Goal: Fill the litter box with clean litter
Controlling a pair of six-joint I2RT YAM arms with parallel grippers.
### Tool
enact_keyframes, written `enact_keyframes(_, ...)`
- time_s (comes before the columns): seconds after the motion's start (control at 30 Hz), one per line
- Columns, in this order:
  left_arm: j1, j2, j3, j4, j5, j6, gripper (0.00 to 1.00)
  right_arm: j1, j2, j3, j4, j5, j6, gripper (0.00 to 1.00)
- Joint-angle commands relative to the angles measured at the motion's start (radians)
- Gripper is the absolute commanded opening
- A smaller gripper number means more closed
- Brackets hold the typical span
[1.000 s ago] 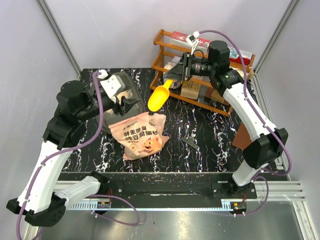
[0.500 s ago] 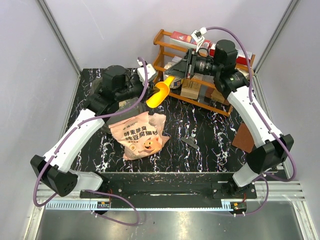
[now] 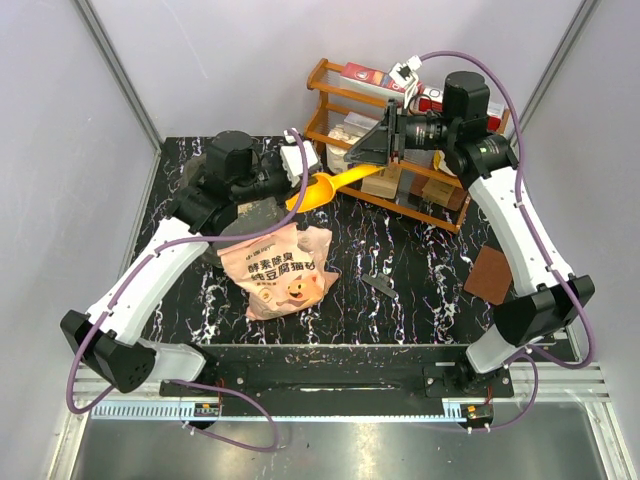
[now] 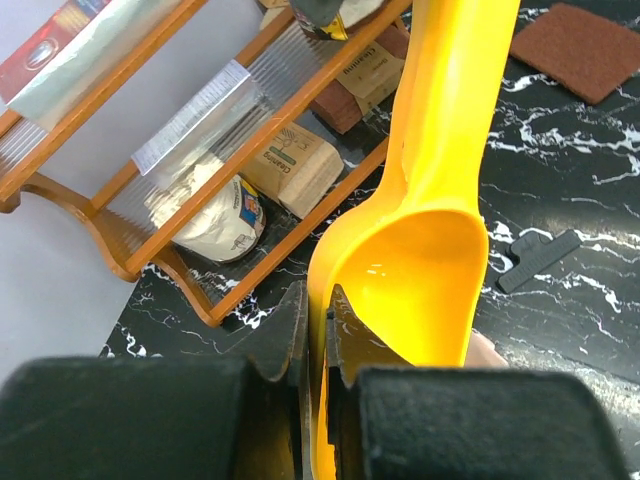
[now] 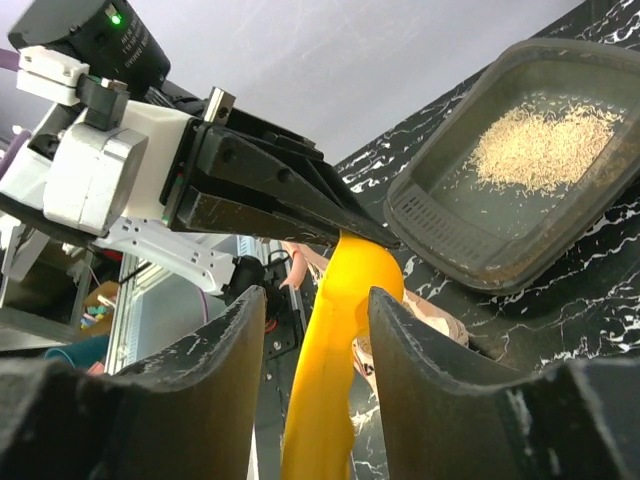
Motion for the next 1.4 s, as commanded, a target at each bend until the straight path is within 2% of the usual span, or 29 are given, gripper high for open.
enact_keyframes(0.0, -0.006, -0.03, 0.038, -0.001, 0.048, 0.098, 0.0, -0.005, -0.01, 0.018, -0.114, -0.06, -0.07, 0.53)
enact_keyframes(0.2, -0.006, -0.03, 0.029, 0.036, 0.024, 0.058, 0.0, -0.005, -0.006, -0.001, -0.114, -0.037, -0.061, 0.61)
enact_keyframes(0.37, -0.006, -0.027, 0.027, 0.053, -0.003, 0.048, 0.0, 0.001, -0.012, -0.008, -0.114, -0.019, -0.047, 0.63)
enact_keyframes(0.57, -0.011, -0.009, 0.038, 0.074, -0.046, 0.028, 0.0, 0.035, -0.024, -0.007, -0.188, 0.124, -0.111, 0.61)
enact_keyframes(0.73, -0.016, 0.002, 0.041, 0.082, -0.064, 0.025, 0.0, 0.041, -0.027, -0.002, -0.194, 0.158, -0.114, 0.56)
enact_keyframes(0.83, -0.019, 0.005, 0.038, 0.082, -0.062, 0.02, 0.0, 0.041, -0.026, 0.001, -0.194, 0.169, -0.114, 0.49)
enact_keyframes(0.97, -0.022, 0.008, 0.035, 0.083, -0.059, 0.017, 0.0, 0.041, -0.026, -0.002, -0.19, 0.173, -0.107, 0.3)
enact_keyframes(1.0, -0.02, 0.008, 0.035, 0.085, -0.065, 0.015, 0.0, 0.039, -0.024, -0.002, -0.193, 0.173, -0.107, 0.13)
enact_keyframes(1.03, -0.02, 0.008, 0.035, 0.085, -0.072, 0.018, 0.0, 0.041, -0.024, -0.004, -0.191, 0.173, -0.108, 0.03)
enact_keyframes(1.07, -0.022, 0.01, 0.034, 0.082, -0.09, 0.023, 0.01, 0.039, -0.026, -0.002, -0.197, 0.178, -0.113, 0.0)
enact_keyframes(1.17, -0.017, -0.019, 0.029, 0.036, -0.121, 0.067, 0.09, 0.03, -0.026, 0.018, -0.228, 0.202, -0.163, 0.0)
enact_keyframes(1.2, -0.014, -0.03, 0.029, 0.012, -0.125, 0.075, 0.22, 0.028, -0.027, 0.04, -0.242, 0.216, -0.183, 0.0)
enact_keyframes(1.33, 0.018, -0.107, 0.037, -0.143, -0.101, 0.077, 0.54, 0.016, -0.009, 0.126, -0.321, 0.265, -0.283, 0.0)
enact_keyframes(1.37, 0.032, -0.145, 0.04, -0.218, -0.069, 0.074, 0.59, 0.016, 0.008, 0.158, -0.411, 0.265, -0.327, 0.0)
